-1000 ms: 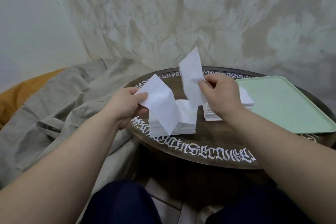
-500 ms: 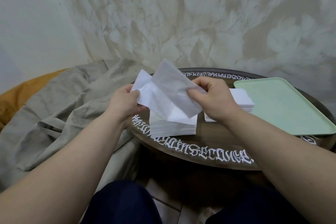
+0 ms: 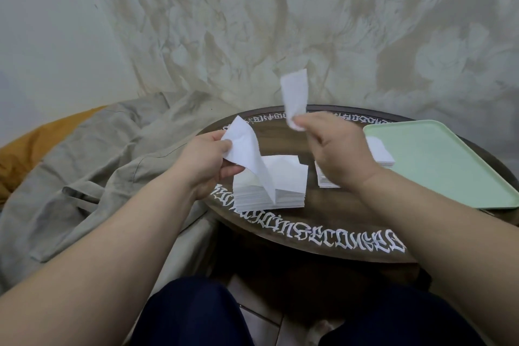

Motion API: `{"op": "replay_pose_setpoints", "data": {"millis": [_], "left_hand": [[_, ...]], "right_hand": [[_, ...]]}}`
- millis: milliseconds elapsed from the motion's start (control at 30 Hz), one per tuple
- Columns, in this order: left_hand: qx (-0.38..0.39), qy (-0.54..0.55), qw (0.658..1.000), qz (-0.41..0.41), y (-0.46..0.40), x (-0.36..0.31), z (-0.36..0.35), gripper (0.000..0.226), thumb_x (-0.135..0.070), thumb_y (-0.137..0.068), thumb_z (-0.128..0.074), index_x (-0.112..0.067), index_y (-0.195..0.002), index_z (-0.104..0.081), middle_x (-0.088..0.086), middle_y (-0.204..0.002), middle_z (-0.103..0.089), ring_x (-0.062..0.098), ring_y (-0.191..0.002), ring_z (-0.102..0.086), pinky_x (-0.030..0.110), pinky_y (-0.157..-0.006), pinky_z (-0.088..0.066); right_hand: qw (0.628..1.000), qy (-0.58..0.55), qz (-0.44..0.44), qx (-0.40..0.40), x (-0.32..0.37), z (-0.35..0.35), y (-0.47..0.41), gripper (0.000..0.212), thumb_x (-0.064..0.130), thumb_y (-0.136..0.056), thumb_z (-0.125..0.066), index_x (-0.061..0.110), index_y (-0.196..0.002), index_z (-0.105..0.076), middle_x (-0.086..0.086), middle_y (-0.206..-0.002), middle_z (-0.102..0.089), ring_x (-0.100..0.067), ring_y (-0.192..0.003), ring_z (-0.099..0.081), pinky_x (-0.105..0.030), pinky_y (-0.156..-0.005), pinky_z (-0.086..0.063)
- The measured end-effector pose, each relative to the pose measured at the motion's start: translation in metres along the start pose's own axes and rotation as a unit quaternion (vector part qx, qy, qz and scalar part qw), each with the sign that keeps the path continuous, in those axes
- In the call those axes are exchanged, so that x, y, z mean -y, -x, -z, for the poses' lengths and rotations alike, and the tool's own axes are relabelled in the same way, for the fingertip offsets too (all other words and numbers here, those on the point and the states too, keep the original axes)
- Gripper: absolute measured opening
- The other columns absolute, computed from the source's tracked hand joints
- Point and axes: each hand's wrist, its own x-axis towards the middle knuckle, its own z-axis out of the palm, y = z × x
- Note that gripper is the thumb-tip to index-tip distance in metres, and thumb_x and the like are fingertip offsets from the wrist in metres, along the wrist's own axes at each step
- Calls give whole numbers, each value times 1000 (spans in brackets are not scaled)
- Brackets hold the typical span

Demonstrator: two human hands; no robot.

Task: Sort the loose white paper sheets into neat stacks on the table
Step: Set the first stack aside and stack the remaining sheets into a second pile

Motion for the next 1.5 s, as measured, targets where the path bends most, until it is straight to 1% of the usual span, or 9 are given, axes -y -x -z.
{"op": "replay_pose_setpoints", "data": {"millis": [433, 700, 800, 867, 1000, 1133, 1233, 1367, 1500], "left_hand": [[60, 5, 998, -2, 3, -5, -10, 32, -1, -99, -35, -9, -115, -60, 12, -99, -69, 22, -83, -69, 31, -64, -59], [70, 22, 997, 28, 1, -4, -15, 35, -39, -96, -50, -9, -105, -65, 12, -93, -72, 23, -74, -71, 30, -59, -58], [64, -24, 998, -8, 3, -2, -18, 11, -5, -94, -53, -6, -101, -62, 11, -86, -68, 14, -62, -69, 23, -52, -55], [42, -7, 999, -29, 3, -1, -17, 19, 7, -94, -46, -3, -102, -59, 10, -83, -66, 11, -57, -68, 21, -49, -53], [41, 100, 993, -36, 2, -7, -16, 20, 7, -94, -45, -5, -99, -60, 10, -86, -67, 11, -60, -68, 22, -51, -55], [64, 136, 987, -54, 4, -12, -21, 19, 5, -95, -44, -4, -99, -60, 10, -83, -68, 15, -61, -68, 25, -50, -55], [63, 122, 988, -63, 4, -14, -25, 19, 3, -96, -43, -5, -95, -60, 9, -81, -68, 15, -60, -67, 23, -47, -53], [-10, 13, 998, -58, -9, -4, -15, 13, -4, -94, -53, -10, -90, -63, 8, -80, -68, 14, -57, -62, 20, -48, -51], [-64, -106, 990, -64, -20, 12, -3, 5, -8, -85, -67, -12, -82, -65, 3, -72, -65, 7, -42, -48, 17, -43, -39]], "right_hand": [[984, 35, 159, 75, 12, -12, 20, 47, -16, -59, -70, 8, -99, -72, -9, -101, -72, -30, -76, -70, -36, -52, -55], [964, 65, 250, 65, 18, -15, 20, 35, -1, -75, -48, 9, -98, -72, -4, -104, -71, -25, -75, -66, -25, -56, -45], [963, 84, 233, 104, 17, -19, 22, 35, 9, -78, -42, 12, -96, -72, -3, -108, -69, -26, -75, -64, -26, -56, -43], [974, 42, 159, 154, 15, -21, 28, 35, 24, -82, -42, 14, -100, -70, -4, -117, -66, -28, -89, -65, -32, -67, -51], [949, -148, -202, 190, 16, -13, 26, 52, 52, -86, -46, 23, -128, -55, 9, -132, -51, -7, -110, -49, -32, -97, -42], [700, -470, -505, 182, 15, -16, 21, 83, 52, -73, -71, 20, -142, -38, 0, -135, -52, -22, -111, -57, -39, -89, -48], [599, -581, -520, 183, 15, -12, 20, 43, 26, -84, -66, 19, -125, -54, -8, -110, -66, -26, -89, -66, -38, -80, -53], [653, -556, -499, 124, 10, -10, 12, 53, -6, -83, -59, 20, -129, -53, -5, -108, -63, -18, -79, -60, -25, -53, -49], [750, -419, -510, 58, -2, -13, 12, 58, 0, -82, -66, 20, -133, -48, -9, -95, -65, -20, -80, -63, -26, -58, -53]]}}
